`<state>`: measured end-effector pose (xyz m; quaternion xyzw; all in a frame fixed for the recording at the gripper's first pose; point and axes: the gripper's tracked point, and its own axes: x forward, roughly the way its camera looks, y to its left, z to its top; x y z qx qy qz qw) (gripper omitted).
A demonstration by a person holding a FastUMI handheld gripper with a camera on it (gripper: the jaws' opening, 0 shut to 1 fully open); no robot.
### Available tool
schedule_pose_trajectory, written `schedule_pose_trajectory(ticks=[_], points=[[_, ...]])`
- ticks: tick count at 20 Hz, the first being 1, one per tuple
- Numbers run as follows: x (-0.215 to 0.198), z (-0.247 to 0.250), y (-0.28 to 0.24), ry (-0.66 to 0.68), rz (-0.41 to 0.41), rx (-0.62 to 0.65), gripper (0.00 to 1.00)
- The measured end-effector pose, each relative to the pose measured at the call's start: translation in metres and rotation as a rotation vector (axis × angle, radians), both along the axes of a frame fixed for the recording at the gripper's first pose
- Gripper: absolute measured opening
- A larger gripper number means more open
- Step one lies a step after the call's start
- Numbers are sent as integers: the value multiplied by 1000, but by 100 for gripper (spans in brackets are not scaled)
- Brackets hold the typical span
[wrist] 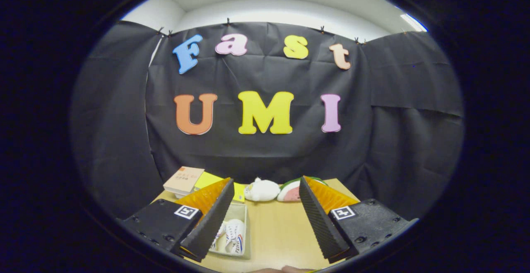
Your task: Open the storage box then place both shoes into the box .Put the left shoe in first, then the right shoe, with the right side of both shoes facing outward in a uniform manner.
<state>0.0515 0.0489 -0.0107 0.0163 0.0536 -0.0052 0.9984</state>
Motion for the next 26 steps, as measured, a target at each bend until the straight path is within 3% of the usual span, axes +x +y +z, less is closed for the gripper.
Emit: schedule_pose_trajectory(ticks=[7, 15, 19, 26], points=[[-45, 12, -19, -65, 110, 7, 100], [-83, 13, -50, -85, 100, -36, 100], [-87, 33, -39, -136, 139, -23, 100], [-66, 35, -32, -103, 130, -57, 100]])
